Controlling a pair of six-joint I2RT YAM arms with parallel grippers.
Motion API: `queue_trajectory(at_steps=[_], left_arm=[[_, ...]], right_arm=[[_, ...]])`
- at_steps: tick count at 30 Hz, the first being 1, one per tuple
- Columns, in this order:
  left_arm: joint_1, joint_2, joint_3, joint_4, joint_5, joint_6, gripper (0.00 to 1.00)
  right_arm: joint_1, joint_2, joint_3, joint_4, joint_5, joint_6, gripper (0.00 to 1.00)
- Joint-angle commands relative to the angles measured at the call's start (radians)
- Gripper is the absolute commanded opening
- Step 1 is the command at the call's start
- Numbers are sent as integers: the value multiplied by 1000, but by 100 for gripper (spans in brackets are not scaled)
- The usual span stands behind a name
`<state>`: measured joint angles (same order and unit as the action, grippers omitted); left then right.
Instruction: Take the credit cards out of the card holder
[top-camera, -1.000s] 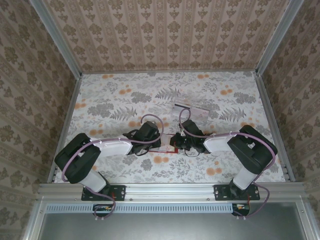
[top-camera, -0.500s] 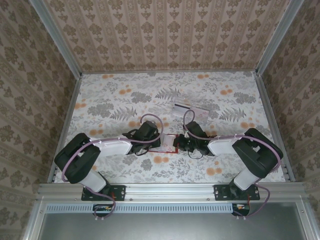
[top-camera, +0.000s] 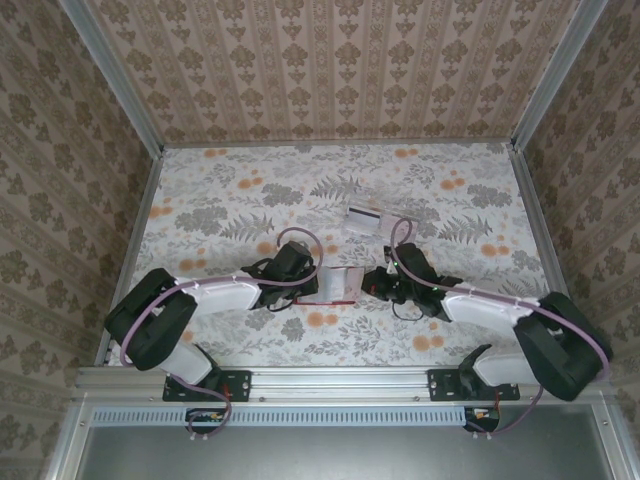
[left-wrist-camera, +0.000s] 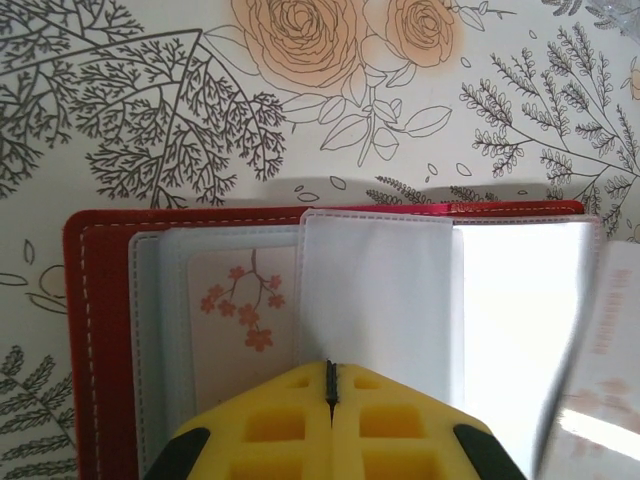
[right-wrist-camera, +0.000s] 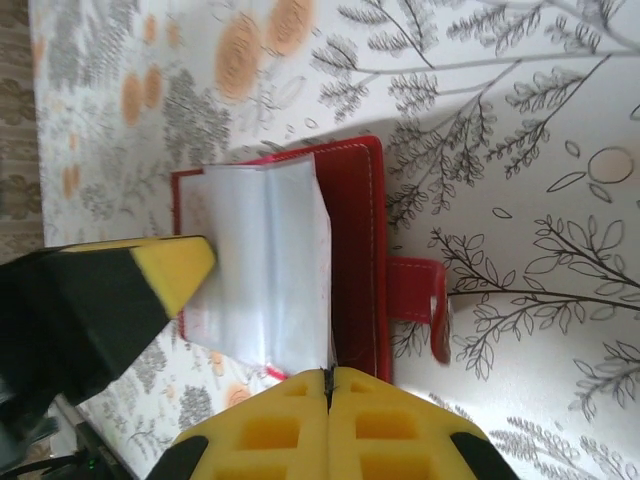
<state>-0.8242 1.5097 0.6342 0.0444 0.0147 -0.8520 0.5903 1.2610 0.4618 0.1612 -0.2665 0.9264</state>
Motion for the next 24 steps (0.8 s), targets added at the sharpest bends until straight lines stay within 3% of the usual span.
queue_trajectory(at_steps=[1,6,10,15,17,22,24], left_arm=[[7,-14,-24,-86,0,14,0],[6,-50,-12,-80,11,24,0],[2,-125,2,-91,14,38,0],[2,-287,14,-149,-15,72,14],[5,-366,10,-184,-36,88,29],[10,-594,-40,-246,-84,110,88],[12,-681,-71,-267,-101,119,100]], right_arm=[[-12,-119,-9,-137,21,-50,0],[-12,-302,87,-341,33,-166,0],[-12,-359,218,-508,68,-279,0],[-10,-322,366,-636,124,-403,0],[-6,-290,419,-668,145,-455,0],[17,-186,554,-770,257,-639,0],[27,-139,610,-808,299,-729,0]])
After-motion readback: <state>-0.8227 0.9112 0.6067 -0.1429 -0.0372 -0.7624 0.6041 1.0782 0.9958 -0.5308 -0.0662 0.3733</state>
